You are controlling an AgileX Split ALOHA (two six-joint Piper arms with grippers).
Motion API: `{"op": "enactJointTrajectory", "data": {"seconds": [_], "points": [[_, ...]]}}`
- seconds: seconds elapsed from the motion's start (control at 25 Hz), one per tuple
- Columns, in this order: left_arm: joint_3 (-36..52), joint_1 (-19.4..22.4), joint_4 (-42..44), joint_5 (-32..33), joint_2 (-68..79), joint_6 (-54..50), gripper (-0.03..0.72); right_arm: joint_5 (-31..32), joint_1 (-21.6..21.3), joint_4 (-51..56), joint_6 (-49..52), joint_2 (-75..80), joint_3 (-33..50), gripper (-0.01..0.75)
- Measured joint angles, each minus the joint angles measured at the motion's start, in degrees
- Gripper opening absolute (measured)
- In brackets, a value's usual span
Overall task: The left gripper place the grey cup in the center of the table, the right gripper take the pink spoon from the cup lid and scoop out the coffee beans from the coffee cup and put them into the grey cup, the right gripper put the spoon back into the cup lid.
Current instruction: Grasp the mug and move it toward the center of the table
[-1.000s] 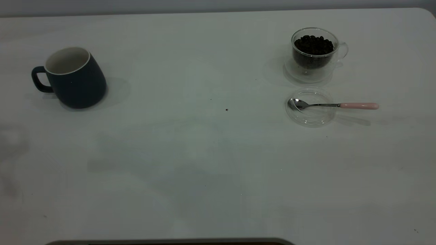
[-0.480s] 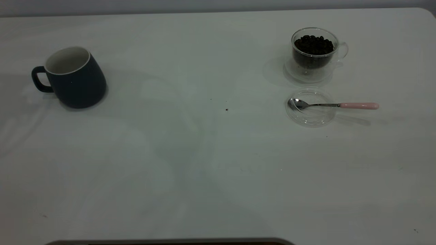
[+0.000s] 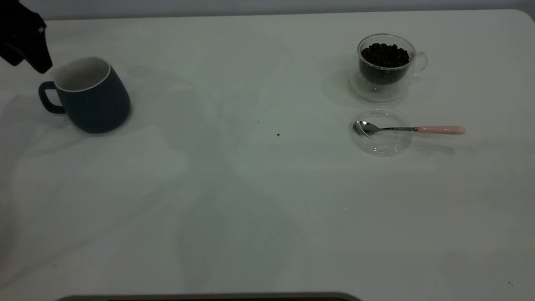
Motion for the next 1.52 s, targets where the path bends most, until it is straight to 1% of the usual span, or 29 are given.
{"op": "enactJointTrajectory", "data": {"seconds": [0.12,0.2,0.32,0.48,0.56,0.68,1.0,1.36,1.52], "points": [[-0.5,0.0,0.0,-0.4,0.0,2.0,0.572,0.0,0.0,0.0,0.0,0.0,0.0,0.591],[-0.5,0.0,0.0,-0.8,0.0,5.3,0.572,0.0,0.0,0.0,0.0,0.0,0.0,0.591],[-0.5,0.0,0.0,-0.3,0.0,15.9,0.572,0.0,0.0,0.0,0.0,0.0,0.0,0.591],[-0.5,0.0,-1.8,3.3,0.3,34.0,0.571,0.0,0.0,0.0,0.1,0.0,0.0,0.591],[-0.5,0.0,-3.4,4.8,0.8,40.4,0.571,0.0,0.0,0.0,0.1,0.0,0.0,0.591],[-0.5,0.0,-3.9,5.1,1.9,44.1,0.571,0.0,0.0,0.0,0.1,0.0,0.0,0.591],[-0.5,0.0,-3.3,1.8,4.5,46.8,0.571,0.0,0.0,0.0,0.0,0.0,0.0,0.591],[-0.5,-0.1,-6.6,-0.1,7.8,58.6,0.571,0.0,0.0,0.0,0.1,0.0,0.0,0.591],[-0.5,-1.2,-9.4,-1.3,7.8,63.5,0.571,0.0,0.0,0.0,0.1,0.0,0.0,0.591]]}}
